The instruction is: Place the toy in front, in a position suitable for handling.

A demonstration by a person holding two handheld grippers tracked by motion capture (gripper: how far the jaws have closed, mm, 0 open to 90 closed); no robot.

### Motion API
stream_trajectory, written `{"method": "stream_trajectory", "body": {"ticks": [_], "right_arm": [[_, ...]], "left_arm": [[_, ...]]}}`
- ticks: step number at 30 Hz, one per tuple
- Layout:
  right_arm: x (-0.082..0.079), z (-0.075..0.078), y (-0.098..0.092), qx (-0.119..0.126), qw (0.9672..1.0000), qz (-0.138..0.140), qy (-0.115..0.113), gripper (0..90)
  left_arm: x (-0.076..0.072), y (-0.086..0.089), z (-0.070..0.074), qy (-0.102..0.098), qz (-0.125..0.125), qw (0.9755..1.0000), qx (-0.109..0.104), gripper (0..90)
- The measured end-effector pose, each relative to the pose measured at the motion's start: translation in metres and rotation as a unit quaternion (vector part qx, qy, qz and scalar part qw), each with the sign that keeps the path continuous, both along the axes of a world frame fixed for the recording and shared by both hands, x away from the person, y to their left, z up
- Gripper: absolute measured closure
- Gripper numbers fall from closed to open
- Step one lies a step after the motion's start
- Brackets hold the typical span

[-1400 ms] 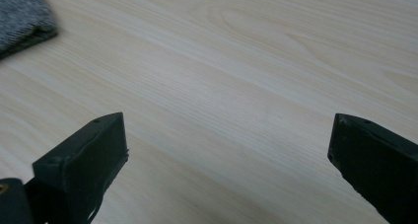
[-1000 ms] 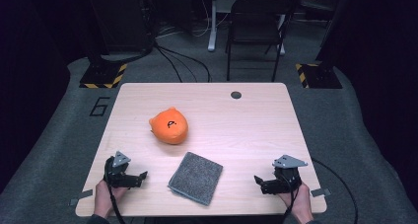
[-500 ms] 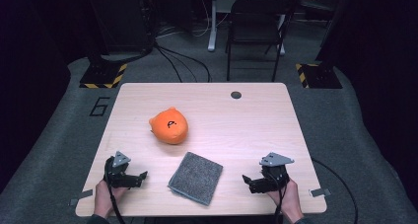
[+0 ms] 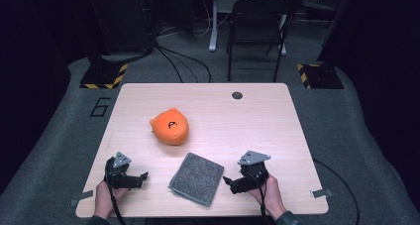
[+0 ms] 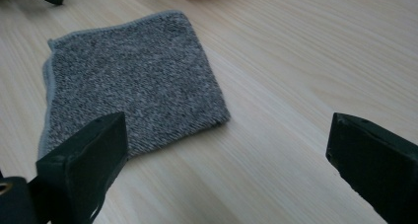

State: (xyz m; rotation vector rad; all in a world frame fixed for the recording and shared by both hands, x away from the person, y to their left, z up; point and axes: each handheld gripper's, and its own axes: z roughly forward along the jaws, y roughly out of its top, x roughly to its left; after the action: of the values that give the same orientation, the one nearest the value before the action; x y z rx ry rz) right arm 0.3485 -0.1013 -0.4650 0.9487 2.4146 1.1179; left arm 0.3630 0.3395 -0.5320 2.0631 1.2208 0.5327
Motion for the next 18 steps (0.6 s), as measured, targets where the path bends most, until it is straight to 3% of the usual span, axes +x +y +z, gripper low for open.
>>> {"method": "stream_trajectory", "body": {"ticks": [13, 18], "right_arm": [[0.015, -0.008, 0.058, -0.007, 0.9981, 0.059, 0.014, 1.7], [0.02, -0.012, 0.076, -0.003, 0.9977, 0.064, 0.022, 1.7]], "left_arm": [[0.0, 0.0, 0.0, 0.0, 0.0, 1.0, 0.0, 0.3], [0.0, 0.0, 0.0, 0.0, 0.0, 1.0, 0.0, 0.3]]}}
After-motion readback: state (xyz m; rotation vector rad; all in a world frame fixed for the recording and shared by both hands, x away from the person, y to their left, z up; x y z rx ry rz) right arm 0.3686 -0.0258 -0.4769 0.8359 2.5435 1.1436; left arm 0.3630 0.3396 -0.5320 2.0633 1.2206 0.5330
